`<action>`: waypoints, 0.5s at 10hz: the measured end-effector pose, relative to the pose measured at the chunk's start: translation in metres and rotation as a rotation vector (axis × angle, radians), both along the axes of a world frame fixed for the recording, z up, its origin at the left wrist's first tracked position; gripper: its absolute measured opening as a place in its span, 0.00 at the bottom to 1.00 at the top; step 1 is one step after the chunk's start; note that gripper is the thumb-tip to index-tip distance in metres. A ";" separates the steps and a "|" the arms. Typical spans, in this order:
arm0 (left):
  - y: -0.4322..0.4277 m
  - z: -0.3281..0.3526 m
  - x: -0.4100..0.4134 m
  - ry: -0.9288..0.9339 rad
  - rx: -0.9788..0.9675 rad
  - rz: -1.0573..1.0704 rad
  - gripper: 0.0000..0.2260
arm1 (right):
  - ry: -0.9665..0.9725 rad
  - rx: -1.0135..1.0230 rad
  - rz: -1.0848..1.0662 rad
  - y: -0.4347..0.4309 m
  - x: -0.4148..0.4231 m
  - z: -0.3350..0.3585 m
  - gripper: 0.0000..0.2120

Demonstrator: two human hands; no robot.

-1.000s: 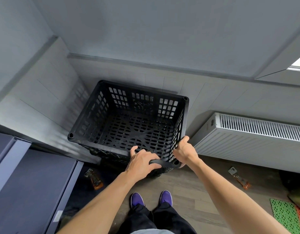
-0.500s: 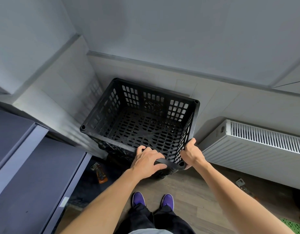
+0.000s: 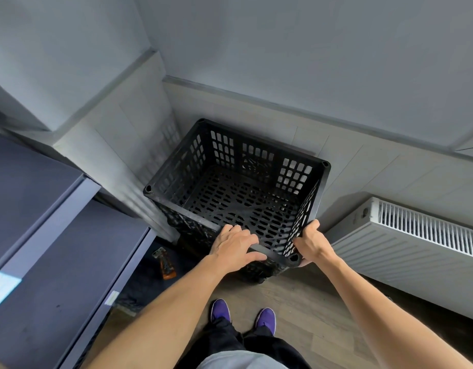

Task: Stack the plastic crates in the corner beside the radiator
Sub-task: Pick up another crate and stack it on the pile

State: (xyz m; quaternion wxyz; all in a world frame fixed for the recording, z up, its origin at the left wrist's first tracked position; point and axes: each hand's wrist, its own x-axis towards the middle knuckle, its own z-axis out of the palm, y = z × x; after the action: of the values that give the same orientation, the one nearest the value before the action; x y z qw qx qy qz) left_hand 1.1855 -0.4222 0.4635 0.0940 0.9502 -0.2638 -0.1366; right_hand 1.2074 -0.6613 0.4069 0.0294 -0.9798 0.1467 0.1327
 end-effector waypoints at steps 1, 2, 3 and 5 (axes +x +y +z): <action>-0.001 0.005 0.000 -0.074 0.055 -0.005 0.26 | 0.553 -0.355 0.311 0.005 0.008 0.025 0.24; 0.002 0.010 0.001 -0.109 0.102 -0.006 0.25 | 0.451 -0.457 0.745 0.016 -0.006 0.065 0.30; 0.009 0.010 0.002 -0.113 0.122 0.011 0.25 | 0.346 -0.494 0.816 0.025 -0.010 0.078 0.29; 0.007 0.002 -0.004 -0.105 0.068 0.058 0.23 | 0.261 0.189 0.129 0.032 -0.016 0.078 0.19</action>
State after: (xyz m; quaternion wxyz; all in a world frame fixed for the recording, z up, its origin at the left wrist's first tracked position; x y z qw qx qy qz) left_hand 1.1813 -0.4147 0.4654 0.0516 0.9660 -0.2359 -0.0929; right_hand 1.1915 -0.6297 0.4850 0.0935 -0.9545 0.0730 0.2737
